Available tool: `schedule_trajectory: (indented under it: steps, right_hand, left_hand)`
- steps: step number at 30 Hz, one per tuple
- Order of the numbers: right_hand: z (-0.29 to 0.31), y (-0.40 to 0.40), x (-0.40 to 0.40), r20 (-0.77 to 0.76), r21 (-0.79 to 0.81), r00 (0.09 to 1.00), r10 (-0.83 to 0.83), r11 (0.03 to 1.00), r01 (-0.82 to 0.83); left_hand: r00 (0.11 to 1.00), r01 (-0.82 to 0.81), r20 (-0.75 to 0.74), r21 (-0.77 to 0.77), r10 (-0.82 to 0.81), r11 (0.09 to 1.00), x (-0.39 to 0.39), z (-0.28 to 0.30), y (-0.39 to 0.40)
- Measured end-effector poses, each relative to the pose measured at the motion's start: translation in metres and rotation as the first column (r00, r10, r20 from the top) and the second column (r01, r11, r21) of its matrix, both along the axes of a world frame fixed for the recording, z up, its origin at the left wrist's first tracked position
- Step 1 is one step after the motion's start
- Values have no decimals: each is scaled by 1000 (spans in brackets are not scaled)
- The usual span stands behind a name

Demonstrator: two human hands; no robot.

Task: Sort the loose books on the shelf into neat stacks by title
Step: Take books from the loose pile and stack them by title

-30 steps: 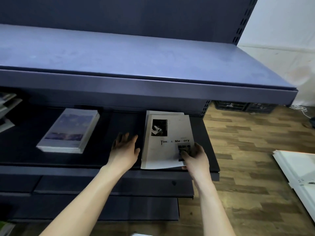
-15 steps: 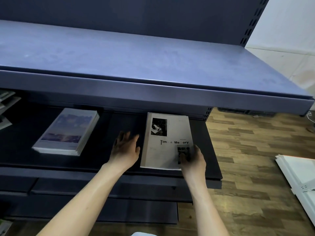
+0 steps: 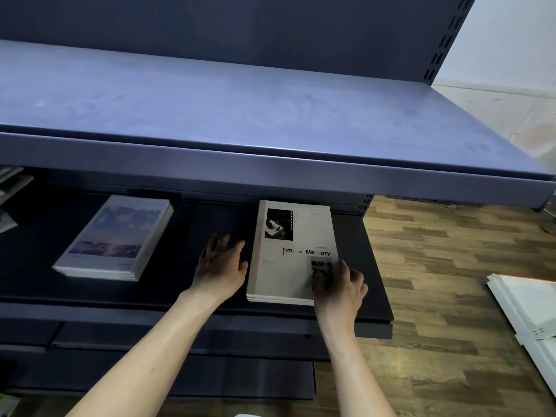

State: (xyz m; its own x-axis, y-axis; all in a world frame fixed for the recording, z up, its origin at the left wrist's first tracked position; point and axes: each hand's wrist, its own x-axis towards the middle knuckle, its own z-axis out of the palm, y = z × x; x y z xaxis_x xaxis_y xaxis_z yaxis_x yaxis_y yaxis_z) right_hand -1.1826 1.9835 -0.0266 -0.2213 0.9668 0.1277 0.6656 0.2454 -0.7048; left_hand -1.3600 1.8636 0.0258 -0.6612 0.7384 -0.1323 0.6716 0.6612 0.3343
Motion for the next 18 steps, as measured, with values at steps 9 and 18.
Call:
schedule_trajectory:
  steps: [9,18]
  right_hand:
    - [-1,0,3,40,-71,999,10,997,-7]
    - [20,-6,3,46,-82,999,-12,997,15]
  left_hand:
    - [1000,13,12,3,-13,1000,2,-4,3]
    - [1000,-8,5,-18,8,1000,14,10,-11]
